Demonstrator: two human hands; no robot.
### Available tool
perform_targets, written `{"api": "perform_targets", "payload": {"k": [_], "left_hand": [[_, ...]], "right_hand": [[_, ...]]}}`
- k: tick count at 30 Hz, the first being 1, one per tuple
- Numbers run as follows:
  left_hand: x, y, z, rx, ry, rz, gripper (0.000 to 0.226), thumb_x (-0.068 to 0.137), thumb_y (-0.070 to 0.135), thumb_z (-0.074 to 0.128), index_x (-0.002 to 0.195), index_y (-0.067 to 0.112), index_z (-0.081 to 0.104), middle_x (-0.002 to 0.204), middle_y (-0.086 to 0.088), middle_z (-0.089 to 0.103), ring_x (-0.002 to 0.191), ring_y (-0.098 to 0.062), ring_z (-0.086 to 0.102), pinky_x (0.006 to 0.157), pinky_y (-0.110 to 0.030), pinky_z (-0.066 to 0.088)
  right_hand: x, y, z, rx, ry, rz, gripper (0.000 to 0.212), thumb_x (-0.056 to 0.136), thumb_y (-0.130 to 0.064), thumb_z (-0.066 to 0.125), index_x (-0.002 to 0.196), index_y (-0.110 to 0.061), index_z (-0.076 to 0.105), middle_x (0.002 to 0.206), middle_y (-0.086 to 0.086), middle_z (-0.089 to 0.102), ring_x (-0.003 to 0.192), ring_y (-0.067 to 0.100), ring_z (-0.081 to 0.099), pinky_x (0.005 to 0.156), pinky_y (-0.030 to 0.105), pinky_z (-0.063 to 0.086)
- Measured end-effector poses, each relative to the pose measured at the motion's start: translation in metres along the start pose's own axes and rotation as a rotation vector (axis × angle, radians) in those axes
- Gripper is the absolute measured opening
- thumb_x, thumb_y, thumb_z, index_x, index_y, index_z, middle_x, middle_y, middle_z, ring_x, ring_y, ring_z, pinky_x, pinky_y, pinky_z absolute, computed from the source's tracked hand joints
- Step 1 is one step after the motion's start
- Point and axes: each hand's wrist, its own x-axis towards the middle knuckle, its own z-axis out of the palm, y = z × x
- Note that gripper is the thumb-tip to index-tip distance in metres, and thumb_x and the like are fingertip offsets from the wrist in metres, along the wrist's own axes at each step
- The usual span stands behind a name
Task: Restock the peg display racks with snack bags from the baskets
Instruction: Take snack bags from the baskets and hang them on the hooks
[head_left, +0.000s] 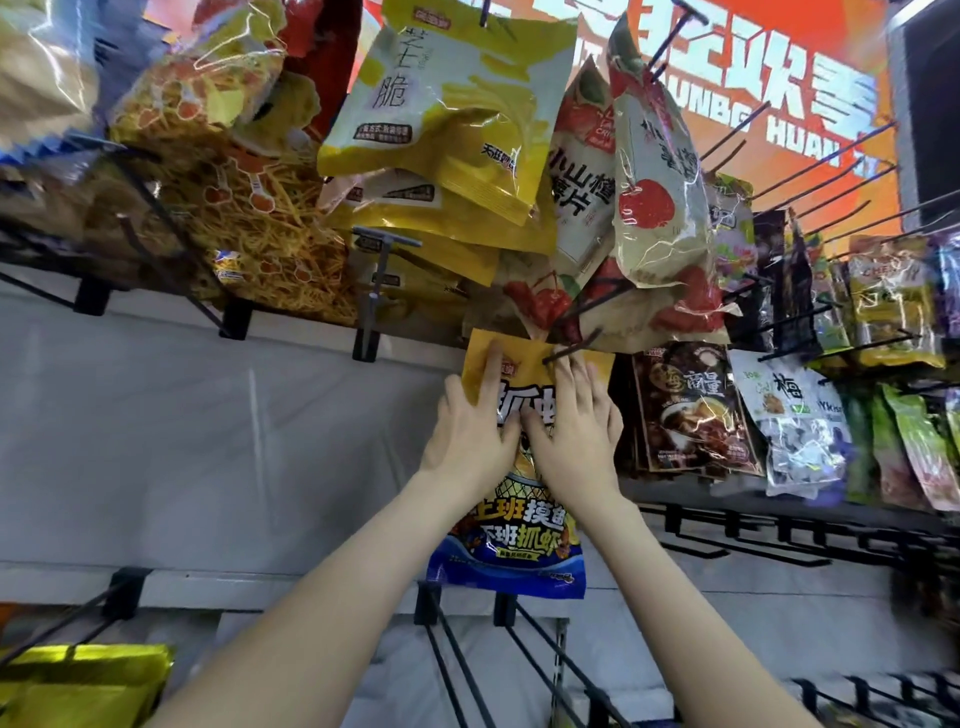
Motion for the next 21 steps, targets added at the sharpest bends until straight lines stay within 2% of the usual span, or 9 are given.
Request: {"api": "perform_targets", "payload": {"k": [6,9,11,13,15,18,21], "left_hand": [[-0.003,0.004,0.002,0.01,0.057,-0.003,0.07,0.099,0.039,0.04,0.153,0.029,-0.002,0.123,-0.017,0.034,0.103,-0.033,0.049,0.083,-0.039,0.045],[-0.006,0.009,-0.007,-0.134,0.147,-0.029,0.058,0.097,0.03,0.045,0.15,0.031,0.022,0.121,-0.012,0.045,0.098,-0.032,0.055,0.076,-0.035,0.047],[-0.009,0.013,-0.015,-0.255,0.214,-0.064,0.047,0.097,0.025,0.045,0.142,0.032,0.037,0.117,-0.009,0.056,0.1,-0.03,0.057,0.077,-0.032,0.044],[-0.009,0.018,-0.023,-0.285,0.207,-0.113,0.042,0.096,0.027,0.045,0.137,0.033,0.043,0.108,-0.007,0.063,0.096,-0.029,0.06,0.077,-0.034,0.048],[-0.004,0.021,-0.029,-0.253,0.138,-0.167,0.04,0.096,0.032,0.044,0.136,0.035,0.042,0.103,-0.008,0.066,0.092,-0.03,0.062,0.076,-0.037,0.051],[0.004,0.021,-0.03,-0.122,-0.031,-0.198,0.048,0.096,0.037,0.043,0.143,0.035,0.03,0.118,-0.013,0.059,0.103,-0.035,0.058,0.084,-0.038,0.048],[0.008,0.016,-0.02,-0.146,-0.161,-0.173,0.064,0.095,0.037,0.044,0.149,0.036,0.011,0.131,-0.018,0.046,0.115,-0.04,0.052,0.096,-0.041,0.044]], "right_hand": [[0.003,-0.004,-0.002,0.089,0.024,0.017,0.066,0.09,-0.029,0.057,0.148,-0.018,0.027,0.158,-0.001,0.02,0.146,0.018,0.006,0.118,0.045,0.011],[0.005,-0.008,-0.012,0.114,-0.001,0.046,0.063,0.089,-0.031,0.053,0.146,-0.019,0.031,0.155,-0.002,0.027,0.144,0.019,0.015,0.116,0.045,0.014],[0.007,-0.012,-0.022,0.139,-0.061,0.065,0.061,0.087,-0.034,0.05,0.144,-0.025,0.033,0.151,-0.005,0.032,0.14,0.021,0.023,0.114,0.046,0.019],[0.011,-0.013,-0.032,0.149,-0.133,0.085,0.061,0.082,-0.04,0.046,0.141,-0.03,0.036,0.147,-0.005,0.037,0.136,0.023,0.03,0.11,0.046,0.024],[0.015,-0.014,-0.038,0.126,-0.198,0.1,0.062,0.081,-0.042,0.045,0.141,-0.03,0.036,0.148,-0.003,0.037,0.136,0.025,0.03,0.106,0.045,0.025],[0.02,-0.015,-0.04,0.062,-0.24,0.081,0.057,0.087,-0.038,0.05,0.141,-0.029,0.034,0.151,-0.002,0.034,0.14,0.025,0.025,0.106,0.045,0.023],[0.019,-0.014,-0.036,0.022,-0.285,0.07,0.063,0.092,-0.036,0.05,0.148,-0.028,0.024,0.157,-0.003,0.022,0.145,0.018,0.011,0.113,0.044,0.012]]}}
